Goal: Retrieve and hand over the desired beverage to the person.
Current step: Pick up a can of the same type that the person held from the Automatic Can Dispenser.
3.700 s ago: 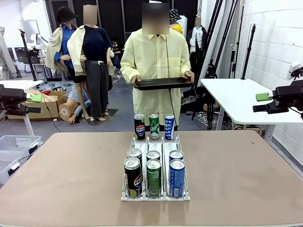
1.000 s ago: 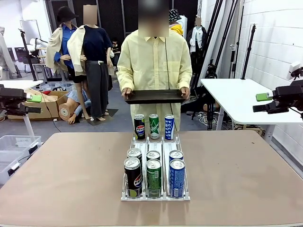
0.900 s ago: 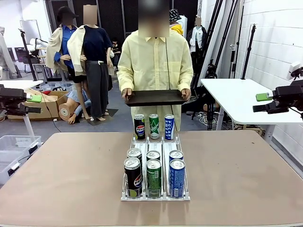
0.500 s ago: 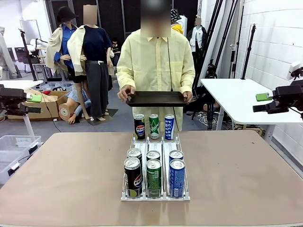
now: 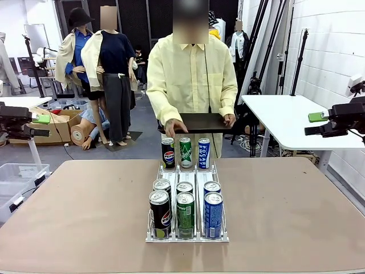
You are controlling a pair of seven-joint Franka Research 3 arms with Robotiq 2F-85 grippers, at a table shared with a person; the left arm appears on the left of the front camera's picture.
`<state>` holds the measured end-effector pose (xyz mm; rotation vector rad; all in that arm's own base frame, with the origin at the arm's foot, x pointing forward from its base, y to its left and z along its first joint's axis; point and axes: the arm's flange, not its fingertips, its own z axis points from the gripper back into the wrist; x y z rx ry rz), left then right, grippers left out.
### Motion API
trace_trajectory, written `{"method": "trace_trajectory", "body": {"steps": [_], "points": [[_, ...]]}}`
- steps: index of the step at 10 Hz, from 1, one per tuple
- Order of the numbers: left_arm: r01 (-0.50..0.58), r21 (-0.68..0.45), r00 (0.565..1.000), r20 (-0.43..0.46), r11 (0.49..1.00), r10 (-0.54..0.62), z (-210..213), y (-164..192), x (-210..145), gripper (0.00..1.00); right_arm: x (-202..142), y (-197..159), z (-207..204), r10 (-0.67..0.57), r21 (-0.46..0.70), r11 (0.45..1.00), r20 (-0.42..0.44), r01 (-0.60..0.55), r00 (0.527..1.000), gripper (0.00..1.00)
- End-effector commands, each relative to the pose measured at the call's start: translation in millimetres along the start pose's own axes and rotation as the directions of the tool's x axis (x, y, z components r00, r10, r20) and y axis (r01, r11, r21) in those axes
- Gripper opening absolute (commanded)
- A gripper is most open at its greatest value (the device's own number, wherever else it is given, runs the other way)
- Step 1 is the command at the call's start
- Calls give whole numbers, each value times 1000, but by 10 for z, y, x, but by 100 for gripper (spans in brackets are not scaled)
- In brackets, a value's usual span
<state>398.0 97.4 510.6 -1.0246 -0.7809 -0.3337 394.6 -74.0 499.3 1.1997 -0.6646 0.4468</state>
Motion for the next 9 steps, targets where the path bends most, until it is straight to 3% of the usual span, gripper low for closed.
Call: {"method": "trace_trajectory", "body": {"steps": [1, 9], "points": [[-10, -11, 1000, 4, 1000, 11, 24, -7, -3, 100, 8, 3, -1, -6, 9, 1000, 10, 6, 1000, 100], [-10, -11, 1000, 4, 1000, 11, 24, -7, -3, 100, 8, 3, -1, -6, 9, 1000, 10, 6, 1000, 100]]}}
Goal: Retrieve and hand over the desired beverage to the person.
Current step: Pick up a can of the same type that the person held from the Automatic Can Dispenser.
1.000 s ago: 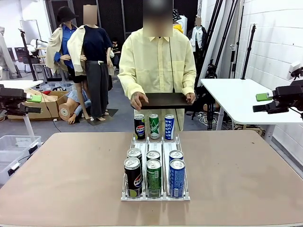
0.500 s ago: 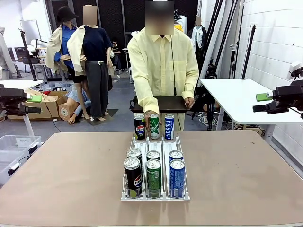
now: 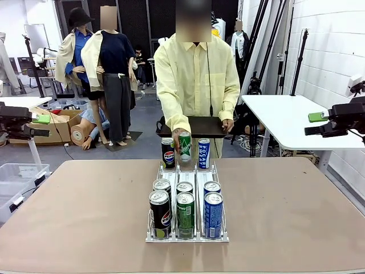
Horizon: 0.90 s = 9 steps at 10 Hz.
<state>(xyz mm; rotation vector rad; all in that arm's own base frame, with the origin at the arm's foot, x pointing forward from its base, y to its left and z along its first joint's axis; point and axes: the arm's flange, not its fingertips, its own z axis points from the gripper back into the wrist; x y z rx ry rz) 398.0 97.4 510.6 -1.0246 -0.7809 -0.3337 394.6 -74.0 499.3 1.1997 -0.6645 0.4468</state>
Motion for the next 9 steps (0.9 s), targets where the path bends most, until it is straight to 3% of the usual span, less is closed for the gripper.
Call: {"method": "trace_trajectory", "body": {"steps": [1, 9], "points": [[-10, -11, 1000, 4, 1000, 11, 24, -7, -3, 100, 8, 3, -1, -6, 9, 1000, 10, 6, 1000, 100], [-10, -11, 1000, 4, 1000, 11, 24, -7, -3, 100, 8, 3, -1, -6, 9, 1000, 10, 6, 1000, 100]]}}
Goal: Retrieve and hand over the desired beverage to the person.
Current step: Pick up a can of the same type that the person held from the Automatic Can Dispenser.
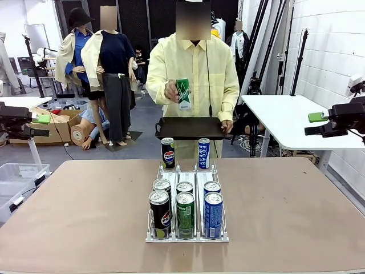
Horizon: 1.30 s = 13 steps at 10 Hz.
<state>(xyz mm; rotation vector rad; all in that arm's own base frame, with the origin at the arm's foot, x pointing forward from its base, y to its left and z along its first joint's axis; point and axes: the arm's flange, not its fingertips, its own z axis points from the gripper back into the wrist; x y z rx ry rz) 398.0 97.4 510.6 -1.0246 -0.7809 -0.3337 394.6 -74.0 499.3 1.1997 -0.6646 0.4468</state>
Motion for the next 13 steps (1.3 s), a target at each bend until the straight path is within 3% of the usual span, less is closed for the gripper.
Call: {"method": "trace_trajectory", "body": {"steps": [1, 13], "points": [[-10, -11, 1000, 4, 1000, 10, 24, -7, -3, 100, 8, 3, -2, -6, 9, 1000, 10, 6, 1000, 100], [-10, -11, 1000, 4, 1000, 10, 24, -7, -3, 100, 8, 3, -2, -6, 9, 1000, 10, 6, 1000, 100]]}}
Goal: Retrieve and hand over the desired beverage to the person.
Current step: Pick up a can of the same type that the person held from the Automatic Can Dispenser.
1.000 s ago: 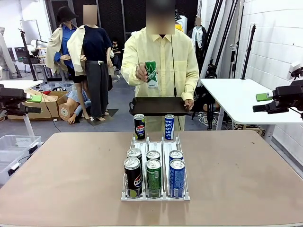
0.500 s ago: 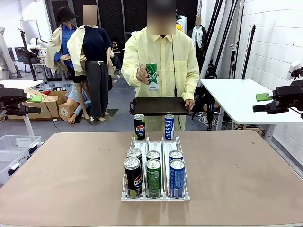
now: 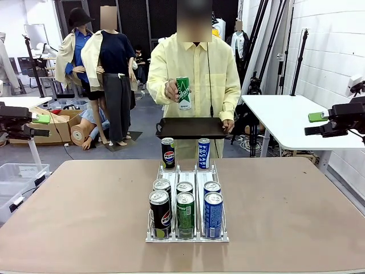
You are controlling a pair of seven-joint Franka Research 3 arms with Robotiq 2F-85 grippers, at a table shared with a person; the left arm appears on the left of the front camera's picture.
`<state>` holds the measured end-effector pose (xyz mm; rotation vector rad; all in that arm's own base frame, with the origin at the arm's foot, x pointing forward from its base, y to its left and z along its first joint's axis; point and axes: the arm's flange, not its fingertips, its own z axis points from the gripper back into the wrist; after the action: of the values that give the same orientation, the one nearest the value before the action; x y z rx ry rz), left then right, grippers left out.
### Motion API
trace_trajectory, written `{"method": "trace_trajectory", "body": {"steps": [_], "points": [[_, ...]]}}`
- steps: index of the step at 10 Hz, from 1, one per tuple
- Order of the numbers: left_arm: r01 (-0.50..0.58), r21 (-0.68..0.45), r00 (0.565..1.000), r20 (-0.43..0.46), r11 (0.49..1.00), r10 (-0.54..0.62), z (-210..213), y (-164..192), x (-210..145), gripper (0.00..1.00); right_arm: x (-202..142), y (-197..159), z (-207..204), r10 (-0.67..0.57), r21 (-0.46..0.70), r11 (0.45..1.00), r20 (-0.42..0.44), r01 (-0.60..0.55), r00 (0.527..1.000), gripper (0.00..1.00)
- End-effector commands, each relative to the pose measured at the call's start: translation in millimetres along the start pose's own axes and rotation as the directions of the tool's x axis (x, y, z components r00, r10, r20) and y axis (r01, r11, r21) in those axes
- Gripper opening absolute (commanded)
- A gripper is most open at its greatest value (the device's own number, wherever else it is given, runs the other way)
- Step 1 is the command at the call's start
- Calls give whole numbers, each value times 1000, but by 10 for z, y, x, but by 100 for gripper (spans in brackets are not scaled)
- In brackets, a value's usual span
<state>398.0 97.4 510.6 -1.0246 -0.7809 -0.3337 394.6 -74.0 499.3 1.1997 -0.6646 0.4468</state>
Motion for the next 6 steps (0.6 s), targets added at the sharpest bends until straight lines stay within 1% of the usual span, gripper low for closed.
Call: {"method": "trace_trajectory", "body": {"steps": [1, 6], "points": [[-10, -11, 1000, 4, 1000, 10, 24, -7, -3, 100, 8, 3, -2, -6, 9, 1000, 10, 6, 1000, 100], [-10, -11, 1000, 4, 1000, 10, 24, -7, -3, 100, 8, 3, -2, -6, 9, 1000, 10, 6, 1000, 100]]}}
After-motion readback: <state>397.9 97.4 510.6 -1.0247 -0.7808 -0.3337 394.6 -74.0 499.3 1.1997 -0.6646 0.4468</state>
